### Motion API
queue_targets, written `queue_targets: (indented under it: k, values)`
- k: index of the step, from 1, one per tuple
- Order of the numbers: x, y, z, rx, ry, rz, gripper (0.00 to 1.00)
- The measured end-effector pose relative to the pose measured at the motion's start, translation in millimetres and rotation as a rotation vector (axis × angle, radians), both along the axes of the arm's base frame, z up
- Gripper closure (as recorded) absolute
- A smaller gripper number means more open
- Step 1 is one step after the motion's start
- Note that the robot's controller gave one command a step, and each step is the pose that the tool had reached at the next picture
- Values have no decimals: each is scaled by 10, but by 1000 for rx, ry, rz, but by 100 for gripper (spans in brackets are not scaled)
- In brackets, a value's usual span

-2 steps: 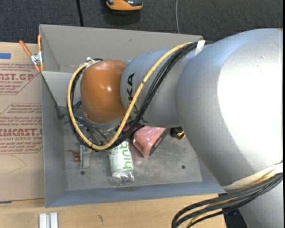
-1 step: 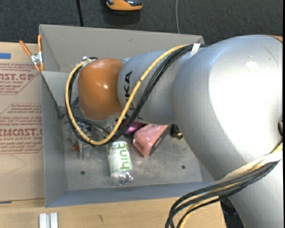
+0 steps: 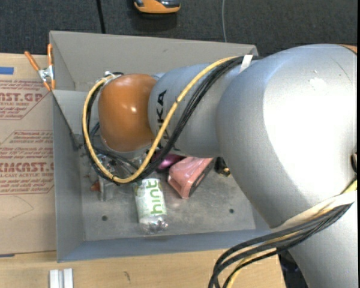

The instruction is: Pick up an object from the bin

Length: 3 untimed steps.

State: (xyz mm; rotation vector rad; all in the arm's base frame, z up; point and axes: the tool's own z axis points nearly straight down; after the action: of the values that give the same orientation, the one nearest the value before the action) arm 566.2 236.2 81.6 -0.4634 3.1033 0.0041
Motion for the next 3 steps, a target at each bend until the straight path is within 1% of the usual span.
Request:
queue_targets:
  k: [1, 2, 3]
  values:
    - [-61, -106, 588, -4, 8, 0, 100]
    - [52, -404, 1163, -2, 3, 43, 100]
    - [-46, -273, 1759, -3, 3, 15, 100]
